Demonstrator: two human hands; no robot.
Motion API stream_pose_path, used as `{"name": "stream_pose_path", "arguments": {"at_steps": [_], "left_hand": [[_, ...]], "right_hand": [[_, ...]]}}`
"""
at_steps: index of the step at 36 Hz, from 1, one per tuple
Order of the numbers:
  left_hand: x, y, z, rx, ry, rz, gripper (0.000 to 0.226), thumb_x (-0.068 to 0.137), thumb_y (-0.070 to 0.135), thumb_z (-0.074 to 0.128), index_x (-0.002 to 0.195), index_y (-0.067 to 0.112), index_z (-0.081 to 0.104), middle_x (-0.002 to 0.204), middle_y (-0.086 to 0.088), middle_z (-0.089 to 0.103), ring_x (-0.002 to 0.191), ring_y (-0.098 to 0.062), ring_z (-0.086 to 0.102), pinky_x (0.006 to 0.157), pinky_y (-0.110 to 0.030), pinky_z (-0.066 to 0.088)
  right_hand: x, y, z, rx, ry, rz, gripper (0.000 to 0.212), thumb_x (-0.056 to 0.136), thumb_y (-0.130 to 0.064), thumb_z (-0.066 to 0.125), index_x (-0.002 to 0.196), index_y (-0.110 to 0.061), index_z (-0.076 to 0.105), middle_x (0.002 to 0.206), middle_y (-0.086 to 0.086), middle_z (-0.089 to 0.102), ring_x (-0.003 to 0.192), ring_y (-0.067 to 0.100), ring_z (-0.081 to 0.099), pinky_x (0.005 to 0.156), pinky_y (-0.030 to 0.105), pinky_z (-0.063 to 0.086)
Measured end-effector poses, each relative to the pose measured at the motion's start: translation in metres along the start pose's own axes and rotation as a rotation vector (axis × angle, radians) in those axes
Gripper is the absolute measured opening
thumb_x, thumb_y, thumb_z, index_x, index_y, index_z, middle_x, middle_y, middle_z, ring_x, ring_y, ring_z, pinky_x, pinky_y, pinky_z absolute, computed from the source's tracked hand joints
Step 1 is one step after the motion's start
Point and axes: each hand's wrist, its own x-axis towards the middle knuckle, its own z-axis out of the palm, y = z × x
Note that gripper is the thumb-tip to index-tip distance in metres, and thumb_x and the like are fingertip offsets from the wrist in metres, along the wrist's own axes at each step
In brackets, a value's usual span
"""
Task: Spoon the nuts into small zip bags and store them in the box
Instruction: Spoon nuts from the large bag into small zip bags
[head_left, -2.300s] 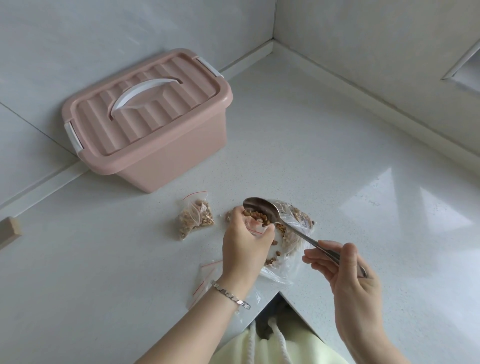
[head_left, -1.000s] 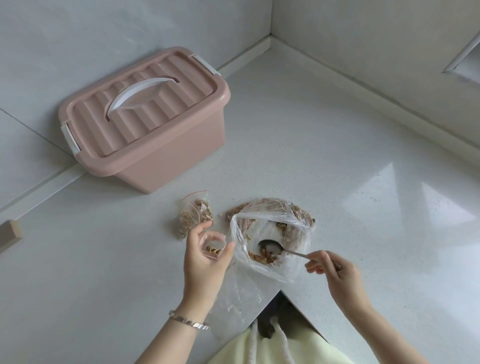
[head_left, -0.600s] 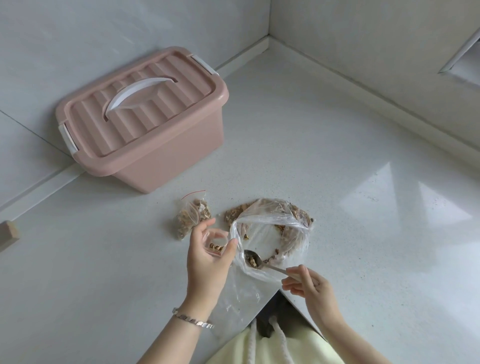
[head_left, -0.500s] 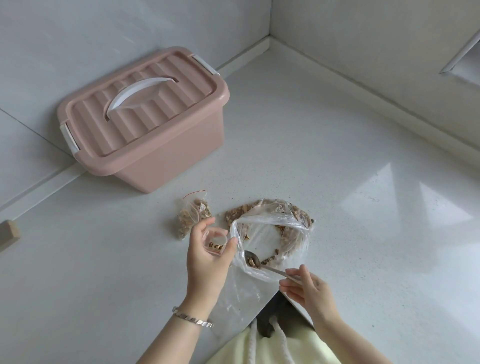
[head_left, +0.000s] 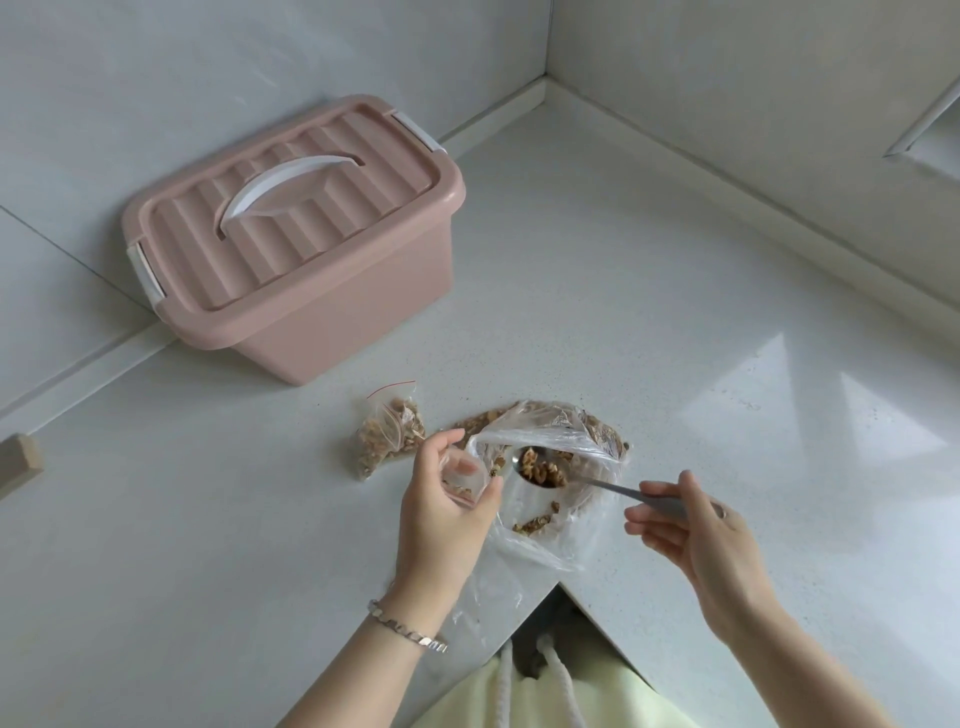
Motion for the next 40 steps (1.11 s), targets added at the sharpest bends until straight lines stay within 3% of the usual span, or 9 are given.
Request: {"name": "stream_pose_path", "arguments": {"at_steps": [7, 11, 15, 26, 31, 37, 40], "left_hand": [[0.003, 0.011, 0.012, 0.02, -0.074, -0.058, 0.046, 0.078, 0.017, 0.071, 0.109, 0.034, 0.042, 0.089, 0.011, 0.057, 0.082, 0.0, 0.055, 0.065, -0.005, 0.043], [0.004, 0.02, 0.019, 0.011, -0.055, -0.058, 0.043, 0.079, 0.018, 0.071, 0.107, 0.03, 0.041, 0.087, 0.014, 0.055, 0.083, 0.01, 0.051, 0.066, 0.0, 0.039], [0.007, 0.028, 0.024, 0.001, -0.023, -0.053, 0.036, 0.078, 0.02, 0.071, 0.106, 0.021, 0.048, 0.088, 0.014, 0.056, 0.085, 0.001, 0.053, 0.064, -0.001, 0.04], [0.009, 0.032, 0.025, -0.046, -0.015, -0.026, 0.029, 0.073, 0.015, 0.073, 0.097, 0.018, 0.055, 0.089, 0.014, 0.061, 0.088, 0.008, 0.054, 0.072, 0.001, 0.037], [0.007, 0.034, 0.024, -0.064, -0.022, -0.017, 0.035, 0.075, 0.011, 0.073, 0.085, 0.035, 0.049, 0.081, 0.02, 0.06, 0.081, 0.009, 0.056, 0.071, -0.002, 0.04], [0.007, 0.027, 0.021, 0.0, -0.023, 0.007, 0.033, 0.077, 0.014, 0.071, 0.1, 0.025, 0.05, 0.084, 0.011, 0.057, 0.083, 0.002, 0.054, 0.071, -0.001, 0.038], [0.006, 0.025, 0.014, 0.01, 0.007, 0.02, 0.04, 0.077, 0.014, 0.071, 0.105, 0.029, 0.047, 0.085, 0.012, 0.057, 0.085, 0.006, 0.053, 0.07, -0.003, 0.039]], "right_hand": [[-0.026, -0.032, 0.018, 0.056, -0.029, -0.232, 0.042, 0.094, -0.035, 0.037, 0.082, -0.006, 0.065, 0.065, 0.013, 0.069, 0.06, 0.021, 0.066, 0.057, 0.021, 0.054], [-0.044, -0.032, 0.033, 0.13, -0.045, -0.295, 0.05, 0.073, -0.057, 0.05, 0.073, -0.012, 0.071, 0.065, 0.014, 0.069, 0.061, 0.022, 0.066, 0.058, 0.022, 0.053], [-0.054, -0.022, 0.043, 0.138, -0.046, -0.365, 0.066, 0.053, -0.08, 0.059, 0.077, -0.02, 0.074, 0.071, 0.016, 0.07, 0.066, 0.024, 0.068, 0.06, 0.02, 0.053], [-0.063, -0.007, 0.041, 0.032, -0.017, -0.55, 0.053, 0.076, -0.071, 0.048, 0.083, -0.024, 0.072, 0.076, 0.007, 0.072, 0.072, 0.02, 0.068, 0.065, 0.02, 0.052], [-0.063, -0.006, 0.036, -0.192, -0.01, -0.752, 0.041, 0.091, -0.058, 0.036, 0.086, -0.033, 0.068, 0.078, -0.013, 0.071, 0.074, 0.006, 0.066, 0.069, 0.014, 0.049], [-0.054, -0.011, 0.023, -0.312, 0.035, -0.939, 0.033, 0.097, -0.044, 0.033, 0.091, -0.04, 0.066, 0.084, -0.019, 0.068, 0.078, -0.002, 0.063, 0.073, 0.007, 0.045], [-0.045, -0.022, 0.015, -0.34, 0.087, -0.859, 0.031, 0.091, -0.049, 0.038, 0.081, -0.04, 0.067, 0.075, -0.021, 0.067, 0.07, -0.004, 0.062, 0.067, 0.003, 0.043]]}}
